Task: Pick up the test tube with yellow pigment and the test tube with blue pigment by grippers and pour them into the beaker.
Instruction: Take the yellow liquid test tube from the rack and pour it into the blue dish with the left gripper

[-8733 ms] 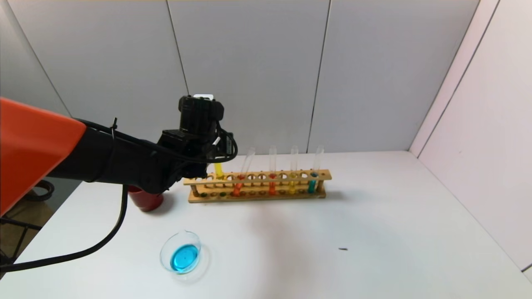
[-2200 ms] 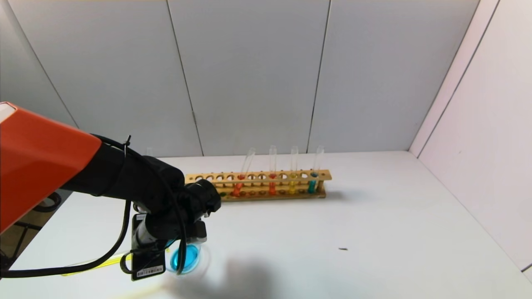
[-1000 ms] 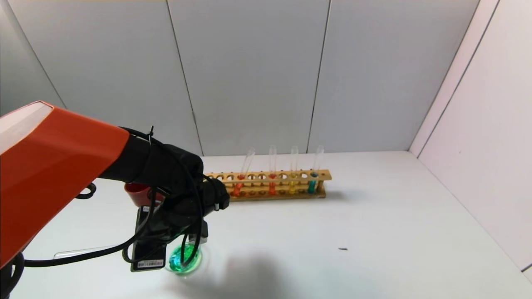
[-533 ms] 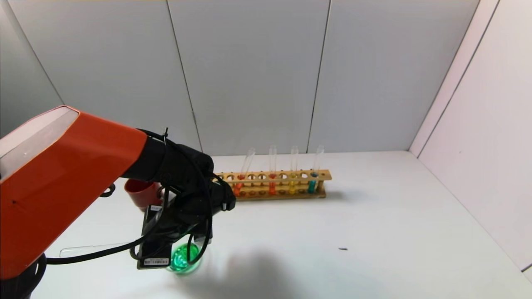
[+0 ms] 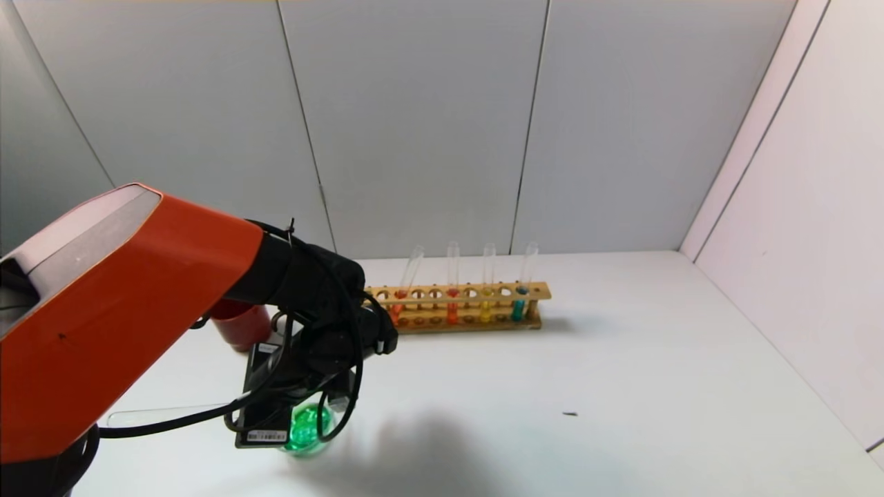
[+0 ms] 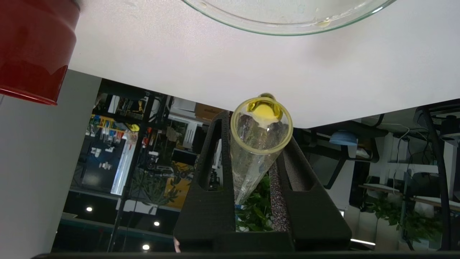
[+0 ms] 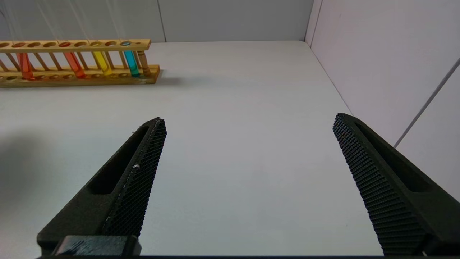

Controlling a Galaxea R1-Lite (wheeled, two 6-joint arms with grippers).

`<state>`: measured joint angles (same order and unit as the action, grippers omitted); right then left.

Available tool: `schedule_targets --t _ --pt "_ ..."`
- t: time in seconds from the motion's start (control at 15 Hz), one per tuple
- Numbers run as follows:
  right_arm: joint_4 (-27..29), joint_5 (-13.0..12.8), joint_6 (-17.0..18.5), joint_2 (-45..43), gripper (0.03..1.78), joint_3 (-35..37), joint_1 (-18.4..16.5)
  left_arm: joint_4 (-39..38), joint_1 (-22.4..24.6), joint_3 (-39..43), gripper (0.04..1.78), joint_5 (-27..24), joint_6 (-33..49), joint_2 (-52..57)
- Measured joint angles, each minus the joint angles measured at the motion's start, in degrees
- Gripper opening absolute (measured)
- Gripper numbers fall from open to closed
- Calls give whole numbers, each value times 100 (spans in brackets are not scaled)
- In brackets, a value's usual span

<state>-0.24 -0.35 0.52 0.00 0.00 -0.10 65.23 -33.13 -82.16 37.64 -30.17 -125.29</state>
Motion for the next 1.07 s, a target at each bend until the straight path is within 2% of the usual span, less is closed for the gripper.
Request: schedule_targets --t 0.67,0.87,1.07 --pt "2 2 0 0 170 0 0 -5 -57 17 32 -7 24 -15" --pt "0 2 0 0 170 0 0 -126 -63 41 32 -468 263 57" --pt "2 2 0 0 170 0 0 -169 -60 122 32 -887 1157 250"
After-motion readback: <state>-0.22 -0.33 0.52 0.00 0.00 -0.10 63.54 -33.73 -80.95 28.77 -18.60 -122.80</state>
